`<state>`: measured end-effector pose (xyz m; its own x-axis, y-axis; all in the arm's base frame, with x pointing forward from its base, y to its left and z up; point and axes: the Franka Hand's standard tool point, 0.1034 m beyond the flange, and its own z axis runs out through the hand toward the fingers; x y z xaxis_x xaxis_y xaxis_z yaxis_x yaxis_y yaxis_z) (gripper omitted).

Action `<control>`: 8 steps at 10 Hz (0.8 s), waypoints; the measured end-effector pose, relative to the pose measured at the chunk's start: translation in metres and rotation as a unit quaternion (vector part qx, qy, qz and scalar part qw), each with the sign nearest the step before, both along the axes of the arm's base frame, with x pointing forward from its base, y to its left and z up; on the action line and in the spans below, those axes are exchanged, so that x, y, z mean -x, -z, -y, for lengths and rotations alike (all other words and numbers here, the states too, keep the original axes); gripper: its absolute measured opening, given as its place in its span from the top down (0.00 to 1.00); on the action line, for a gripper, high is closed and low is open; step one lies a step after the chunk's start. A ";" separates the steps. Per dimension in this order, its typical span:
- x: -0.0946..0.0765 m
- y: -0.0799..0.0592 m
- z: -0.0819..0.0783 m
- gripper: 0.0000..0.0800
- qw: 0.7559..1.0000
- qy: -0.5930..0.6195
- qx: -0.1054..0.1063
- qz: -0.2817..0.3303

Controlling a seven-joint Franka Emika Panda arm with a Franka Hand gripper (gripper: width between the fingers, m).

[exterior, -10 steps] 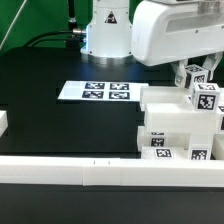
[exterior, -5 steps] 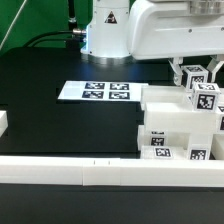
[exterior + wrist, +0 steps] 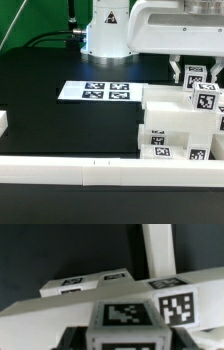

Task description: Assemble chair

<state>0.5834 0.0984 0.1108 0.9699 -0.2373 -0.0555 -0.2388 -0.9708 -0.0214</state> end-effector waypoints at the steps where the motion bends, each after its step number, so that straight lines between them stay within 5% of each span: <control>1: 0.000 0.001 0.005 0.65 1.000 0.020 -0.004 -0.001; 8: 0.000 0.001 0.002 0.66 0.963 0.271 -0.003 -0.014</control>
Offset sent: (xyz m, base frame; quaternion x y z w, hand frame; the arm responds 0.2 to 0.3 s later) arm 0.0004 0.0025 0.0009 -0.0119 0.0038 0.2006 0.9796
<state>0.5829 0.0966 0.1094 0.7020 -0.7073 -0.0833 -0.7104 -0.7037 -0.0118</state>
